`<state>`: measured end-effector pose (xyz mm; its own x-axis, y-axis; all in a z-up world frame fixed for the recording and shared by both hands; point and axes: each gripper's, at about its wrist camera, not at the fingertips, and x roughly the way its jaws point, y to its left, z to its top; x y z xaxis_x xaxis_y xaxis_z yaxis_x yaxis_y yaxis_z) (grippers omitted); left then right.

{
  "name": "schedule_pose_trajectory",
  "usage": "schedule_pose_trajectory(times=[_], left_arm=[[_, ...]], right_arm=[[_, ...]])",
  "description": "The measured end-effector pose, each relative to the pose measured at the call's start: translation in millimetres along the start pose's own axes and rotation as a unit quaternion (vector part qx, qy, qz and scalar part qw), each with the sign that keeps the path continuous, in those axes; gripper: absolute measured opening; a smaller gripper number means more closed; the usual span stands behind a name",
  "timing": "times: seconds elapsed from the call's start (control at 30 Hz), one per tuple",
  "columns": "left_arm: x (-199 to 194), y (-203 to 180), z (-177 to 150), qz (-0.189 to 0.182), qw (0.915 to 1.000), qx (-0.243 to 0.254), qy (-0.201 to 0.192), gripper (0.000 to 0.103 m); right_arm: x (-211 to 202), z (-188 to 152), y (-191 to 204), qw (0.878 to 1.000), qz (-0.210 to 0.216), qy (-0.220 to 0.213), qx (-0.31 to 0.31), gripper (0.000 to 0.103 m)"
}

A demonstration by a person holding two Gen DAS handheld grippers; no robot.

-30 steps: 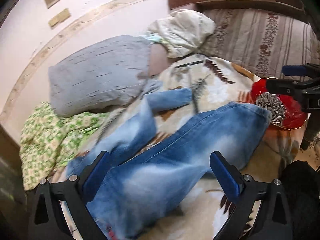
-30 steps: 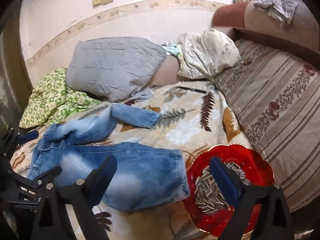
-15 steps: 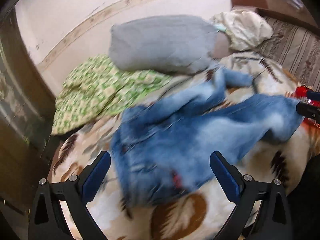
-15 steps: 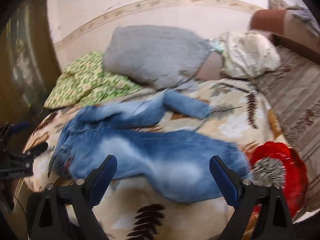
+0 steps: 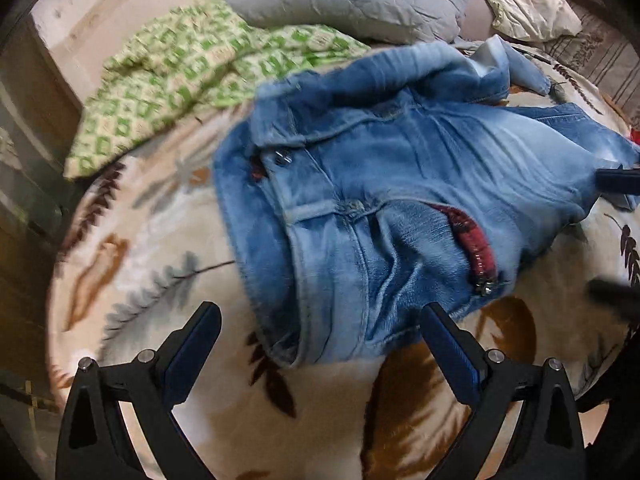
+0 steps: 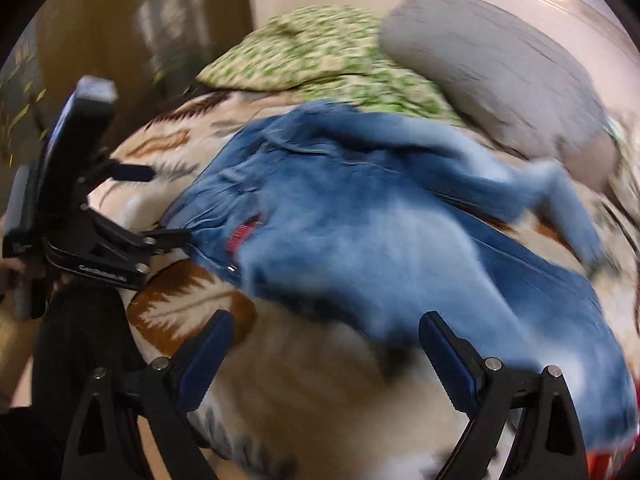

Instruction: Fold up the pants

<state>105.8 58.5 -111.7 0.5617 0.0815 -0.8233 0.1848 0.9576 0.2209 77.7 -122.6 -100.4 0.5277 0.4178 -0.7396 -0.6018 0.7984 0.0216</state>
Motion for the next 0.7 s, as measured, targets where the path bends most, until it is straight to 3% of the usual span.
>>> schedule_pose_trajectory(times=[0.07,0.1,0.17,0.2,0.27,0.3,0.33,0.43,0.5,0.57,0.63,0.67,0.7], left_arm=[[16,2,-1,-0.023,0.9995,-0.001,0.021,0.092],[23,5,-1,-0.060,0.9977,-0.011,0.031,0.057],[24,12,1,-0.081,0.9961,-0.016,0.032,0.041],[23,14,1,-0.082,0.9961,-0.006,0.033,0.032],[15,22,2,-0.098,0.9947,0.004,0.033,0.020],[10,29,2,-0.102,0.9942,0.003,0.033,0.017],[3,36,1,-0.095,0.9950,0.003,0.029,0.017],[-30,61,-7,-0.095,0.9953,-0.014,0.003,0.017],[-32,70,-18,-0.086,0.9960,-0.021,0.011,0.017],[-14,59,-27,-0.057,0.9976,0.001,0.038,0.019],[-6,49,-29,-0.026,0.9988,0.014,0.039,0.040],[-10,44,-30,0.010,0.9995,0.012,0.028,0.052],[-18,44,-30,0.029,0.9995,0.006,0.013,0.078]], right_arm=[[23,9,17,1.000,0.010,0.004,-0.025,0.095],[36,13,24,0.999,0.013,0.010,-0.034,0.095],[64,19,34,0.998,0.020,0.037,-0.047,0.093],[83,21,38,0.997,0.027,0.063,-0.045,0.081],[87,27,39,0.998,0.026,0.056,-0.027,0.058],[83,32,39,0.997,0.049,0.055,-0.015,0.038],[76,38,41,0.996,0.074,0.053,-0.001,0.030],[52,46,58,0.996,0.085,0.032,-0.018,0.030],[47,44,67,0.994,0.107,0.026,-0.009,0.030],[58,41,79,0.995,0.092,0.034,-0.008,0.030],[69,35,83,0.996,0.074,0.052,-0.003,0.035],[69,30,83,0.996,0.068,0.056,0.006,0.037],[61,28,81,0.996,0.066,0.050,0.013,0.043]])
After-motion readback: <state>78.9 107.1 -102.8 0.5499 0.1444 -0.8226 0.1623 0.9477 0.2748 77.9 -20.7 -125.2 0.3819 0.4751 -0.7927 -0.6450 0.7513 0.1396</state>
